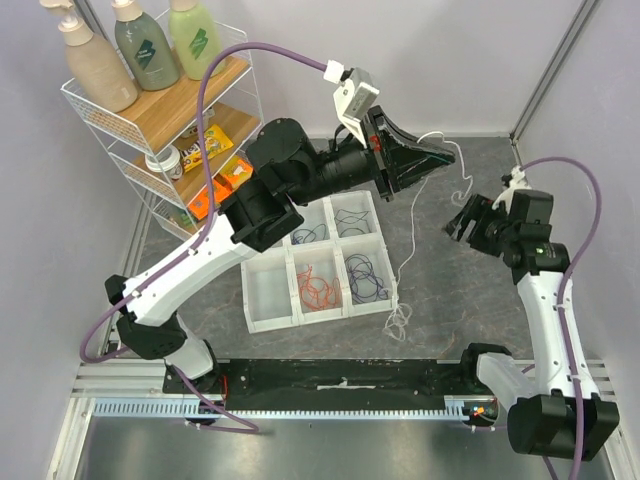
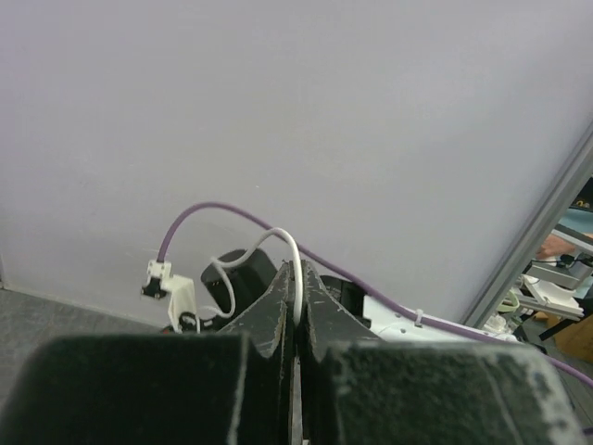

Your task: Untangle the cables

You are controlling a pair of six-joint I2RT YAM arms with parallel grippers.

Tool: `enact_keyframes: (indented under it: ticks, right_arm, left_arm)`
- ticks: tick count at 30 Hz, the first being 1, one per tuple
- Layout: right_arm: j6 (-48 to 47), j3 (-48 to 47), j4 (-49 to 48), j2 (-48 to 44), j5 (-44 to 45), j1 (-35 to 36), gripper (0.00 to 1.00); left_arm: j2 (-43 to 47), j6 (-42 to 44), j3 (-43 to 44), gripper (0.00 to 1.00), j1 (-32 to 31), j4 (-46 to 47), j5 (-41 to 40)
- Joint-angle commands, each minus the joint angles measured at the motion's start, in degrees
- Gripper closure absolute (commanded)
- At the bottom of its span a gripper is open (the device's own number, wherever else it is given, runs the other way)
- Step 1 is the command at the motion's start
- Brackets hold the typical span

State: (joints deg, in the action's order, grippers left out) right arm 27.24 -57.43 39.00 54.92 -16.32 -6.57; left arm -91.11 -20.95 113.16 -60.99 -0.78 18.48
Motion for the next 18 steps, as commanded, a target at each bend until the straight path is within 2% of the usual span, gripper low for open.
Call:
enact_keyframes:
  ticks: [1, 4, 10, 15, 18]
  right_arm:
    - [-0.9, 6.8, -2.2, -0.8, -7.2, 0.1, 0.20]
    - [0.3, 11.4, -5.3, -3.7, -16.9, 1.4, 0.20]
    - [-1.2, 13.7, -3.8, -9.6, -18.1, 12.5, 0.22]
    - [-2.0, 15.1, -2.8, -16.1, -20.3, 16.6, 0.42]
    - [-0.9, 19.1, -7.3, -17.5, -28.5, 17.0, 0.44]
  left_arm:
    - [0.1, 2.5, 3.9, 0.98, -0.3, -4.8, -2.0]
    - [0.4, 1.2, 4.3, 0.98, -0.3, -4.9, -1.9]
    - [1.3, -0.6, 4.4, 0.98, -0.3, -6.8, -3.2]
    - [1.8, -0.8, 4.3, 0.98, -0.2, -7.8, -4.5]
    - [2.1, -1.0, 4.0, 0.98, -0.2, -8.0, -5.0]
